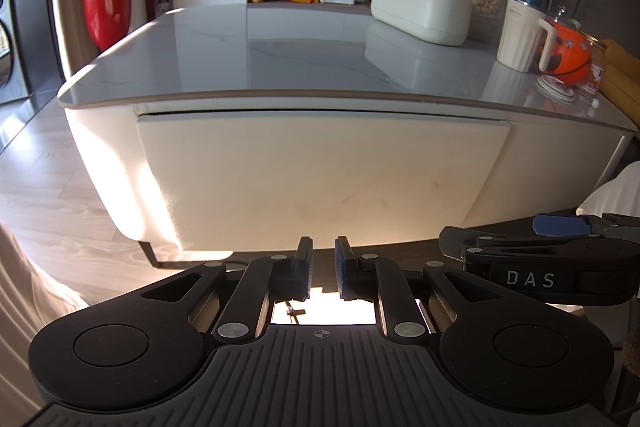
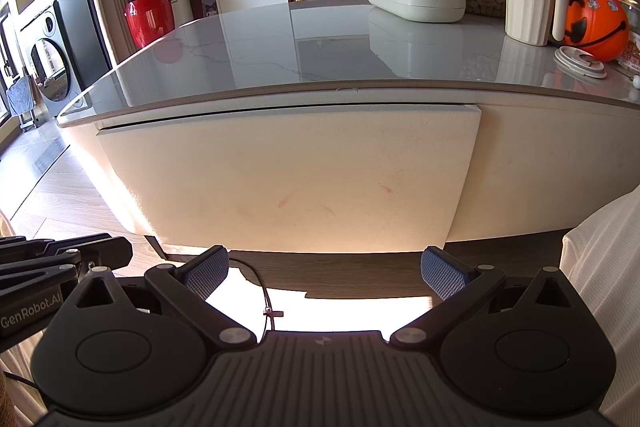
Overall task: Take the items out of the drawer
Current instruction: 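Move both tools toward the closed drawer under the marble counter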
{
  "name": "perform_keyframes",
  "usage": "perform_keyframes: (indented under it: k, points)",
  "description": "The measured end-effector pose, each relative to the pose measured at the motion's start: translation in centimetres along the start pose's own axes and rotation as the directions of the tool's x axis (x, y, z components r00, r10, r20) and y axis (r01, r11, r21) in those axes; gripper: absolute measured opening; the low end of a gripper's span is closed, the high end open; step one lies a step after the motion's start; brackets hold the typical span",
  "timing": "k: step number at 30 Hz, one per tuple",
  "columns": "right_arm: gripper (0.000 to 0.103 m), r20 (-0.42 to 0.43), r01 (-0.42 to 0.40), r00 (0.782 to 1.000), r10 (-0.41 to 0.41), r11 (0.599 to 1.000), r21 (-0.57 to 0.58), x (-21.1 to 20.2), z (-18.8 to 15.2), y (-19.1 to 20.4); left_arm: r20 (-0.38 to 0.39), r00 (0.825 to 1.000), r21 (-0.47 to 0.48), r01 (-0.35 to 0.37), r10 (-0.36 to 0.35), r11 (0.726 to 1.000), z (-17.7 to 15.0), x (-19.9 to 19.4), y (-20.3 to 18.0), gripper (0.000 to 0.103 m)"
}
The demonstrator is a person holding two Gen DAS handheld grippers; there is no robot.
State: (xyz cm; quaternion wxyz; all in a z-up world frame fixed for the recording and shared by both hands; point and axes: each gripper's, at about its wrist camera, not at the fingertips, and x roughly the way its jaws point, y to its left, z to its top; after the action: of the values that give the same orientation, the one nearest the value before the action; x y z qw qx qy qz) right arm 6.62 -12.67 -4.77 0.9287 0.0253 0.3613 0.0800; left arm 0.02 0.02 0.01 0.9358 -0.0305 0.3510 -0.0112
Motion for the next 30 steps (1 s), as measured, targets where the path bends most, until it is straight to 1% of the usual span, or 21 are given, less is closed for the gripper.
perform_keyframes:
  k: [22, 26, 30]
  points:
    - [0.103, 0.000, -0.002, 1.000, 0.002, 1.000, 0.002, 0.1, -0.2, -0.1, -0.004, 1.000, 0.003, 0.006, -0.006, 1.000, 0.0, 0.0, -0.1, 0.015]
    - [0.103, -0.002, -0.005, 1.000, 0.005, 1.000, 0.005, 0.1, -0.3, -0.1, -0.001, 1.000, 0.001, 0.022, -0.022, 1.000, 0.3, 0.1, 0.2, 0.015]
    - [0.103, -0.010, -0.021, 1.000, 0.021, 1.000, 0.020, 0.1, -0.2, -0.1, 0.008, 0.999, -0.026, 0.048, -0.047, 0.999, 0.3, 0.4, 1.0, 0.015]
